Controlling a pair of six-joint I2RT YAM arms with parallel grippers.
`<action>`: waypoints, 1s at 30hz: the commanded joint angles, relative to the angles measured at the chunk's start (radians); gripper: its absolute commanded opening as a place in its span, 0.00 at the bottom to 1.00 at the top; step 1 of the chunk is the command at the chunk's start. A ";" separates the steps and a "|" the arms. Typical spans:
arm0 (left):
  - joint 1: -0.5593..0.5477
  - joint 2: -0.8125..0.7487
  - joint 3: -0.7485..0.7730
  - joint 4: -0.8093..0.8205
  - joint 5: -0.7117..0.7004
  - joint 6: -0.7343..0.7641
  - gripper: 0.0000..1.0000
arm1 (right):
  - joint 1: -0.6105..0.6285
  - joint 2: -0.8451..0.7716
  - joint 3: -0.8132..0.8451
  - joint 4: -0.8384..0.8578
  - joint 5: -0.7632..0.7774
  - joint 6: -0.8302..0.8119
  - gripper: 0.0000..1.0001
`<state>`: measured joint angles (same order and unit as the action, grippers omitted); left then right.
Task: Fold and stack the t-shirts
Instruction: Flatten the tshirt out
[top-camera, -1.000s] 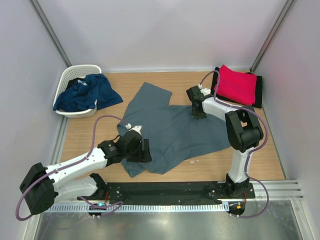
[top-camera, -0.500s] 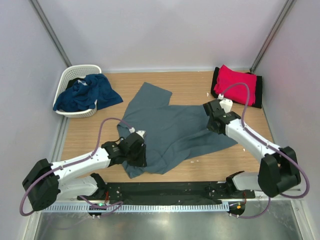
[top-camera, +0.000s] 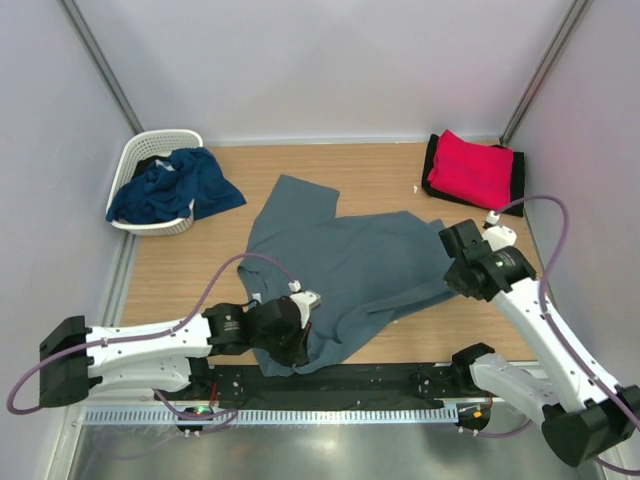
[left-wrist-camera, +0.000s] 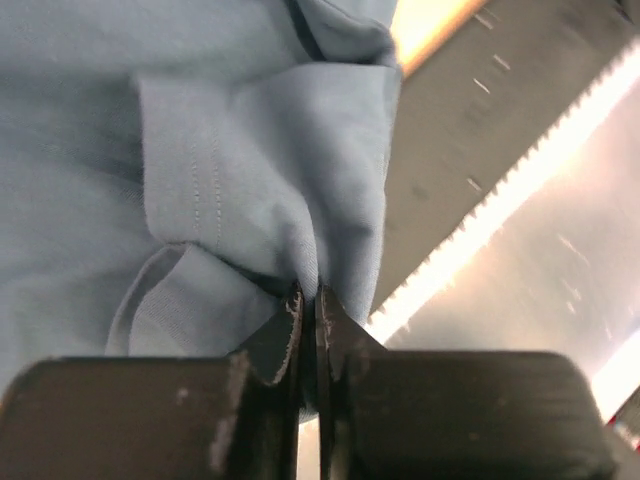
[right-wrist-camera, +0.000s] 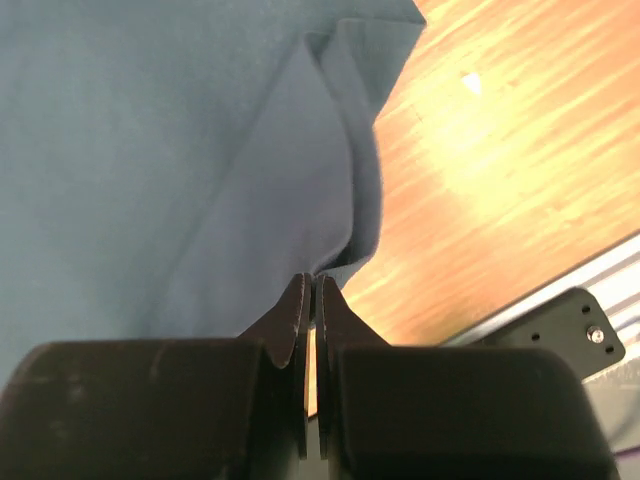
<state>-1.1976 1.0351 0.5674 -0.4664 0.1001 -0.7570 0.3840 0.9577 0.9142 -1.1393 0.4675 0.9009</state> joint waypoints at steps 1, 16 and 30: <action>-0.063 -0.047 0.045 -0.023 0.010 -0.024 0.05 | -0.002 -0.062 0.063 -0.264 0.010 0.087 0.07; 0.631 0.014 0.316 0.064 -0.321 -0.001 0.98 | 0.007 0.240 0.328 0.161 -0.055 -0.187 0.68; 0.714 0.523 0.427 0.181 -0.323 -0.065 0.73 | -0.011 0.885 0.437 0.645 -0.091 -0.313 0.66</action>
<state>-0.4942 1.5162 0.9653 -0.3565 -0.2234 -0.8040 0.3885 1.8664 1.3109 -0.5827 0.3809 0.6186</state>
